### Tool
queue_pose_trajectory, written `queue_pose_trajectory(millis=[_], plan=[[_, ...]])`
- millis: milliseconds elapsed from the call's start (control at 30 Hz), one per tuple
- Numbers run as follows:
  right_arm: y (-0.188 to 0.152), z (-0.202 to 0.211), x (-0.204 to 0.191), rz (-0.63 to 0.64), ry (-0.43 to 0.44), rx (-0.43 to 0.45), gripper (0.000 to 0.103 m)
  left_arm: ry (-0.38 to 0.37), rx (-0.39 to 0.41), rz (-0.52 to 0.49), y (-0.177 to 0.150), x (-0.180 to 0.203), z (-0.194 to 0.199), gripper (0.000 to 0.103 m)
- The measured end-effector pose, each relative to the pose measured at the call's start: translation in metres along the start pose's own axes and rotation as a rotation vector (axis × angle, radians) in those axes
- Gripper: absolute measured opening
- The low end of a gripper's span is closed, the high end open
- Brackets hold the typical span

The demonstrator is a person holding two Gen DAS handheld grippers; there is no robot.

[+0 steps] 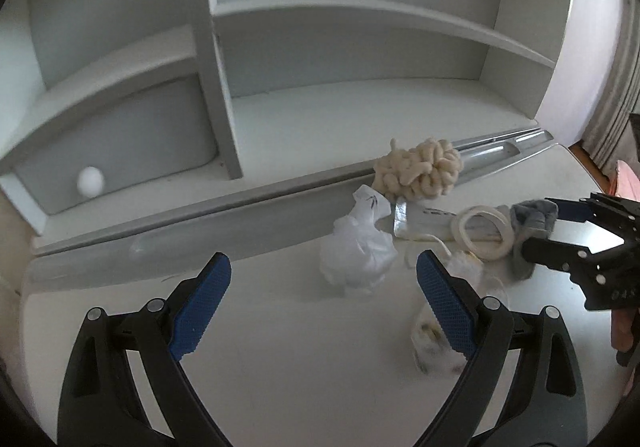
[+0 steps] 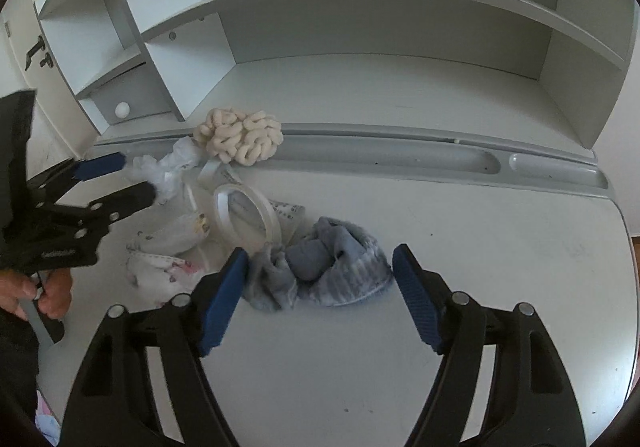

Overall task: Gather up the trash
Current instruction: 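Grasp the white plastic bag with left tool while right tool grasps the grey sock, then carry both items over the bin and open both tools to drop them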

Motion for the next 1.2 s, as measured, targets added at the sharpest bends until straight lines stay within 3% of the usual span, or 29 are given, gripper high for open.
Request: queue_pose_trajectory(millis=[33,67,100,133,200,467,633,733,900,1067,1200], plan=[[0.000,-0.001,-0.001,0.006,-0.003,0.000,0.059,-0.005,-0.002,-0.004,0.000,-0.001,-0.004,0.091],[0.000,-0.003,-0.003,0.008,-0.002,-0.001,0.045,-0.008,-0.001,-0.011,0.001,-0.001,-0.006,0.087],[-0.001,-0.002,-0.003,0.004,0.007,-0.004,0.037,-0.013,0.000,-0.013,0.001,0.000,-0.008,0.076],[-0.001,0.000,-0.002,0.004,0.007,-0.003,0.035,-0.022,-0.003,-0.015,0.001,0.000,-0.009,0.070],[-0.003,0.005,-0.003,0.012,0.003,0.006,0.027,-0.045,-0.024,-0.015,-0.001,0.001,-0.012,0.035],[-0.014,0.048,0.015,-0.067,0.000,0.068,0.026,0.014,-0.010,-0.023,-0.003,0.006,0.008,0.032],[-0.041,0.106,0.051,-0.136,-0.056,0.139,0.026,-0.001,0.020,-0.076,-0.003,0.045,0.040,0.032],[-0.071,0.148,0.087,-0.199,-0.116,0.173,0.026,-0.059,0.035,-0.098,-0.004,0.092,0.056,0.032],[-0.136,0.221,0.155,-0.317,-0.253,0.219,0.026,-0.225,0.042,-0.159,-0.014,0.204,0.069,0.032],[-0.220,0.287,0.232,-0.447,-0.478,0.244,0.026,-0.427,0.021,-0.268,-0.032,0.346,0.076,0.032],[-0.284,0.312,0.284,-0.576,-0.562,0.229,0.026,-0.558,0.007,-0.367,-0.053,0.439,0.087,0.032]])
Point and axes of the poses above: each gripper's, at about its wrist camera, not at the fingertips, and z roughly against the way its jaws point, x to its right, y to its top, the point moved 3 cm from there along -z, roughly the way its jaws point, and after that the axes turned 5 degrees about x, right-handed, at the moved point
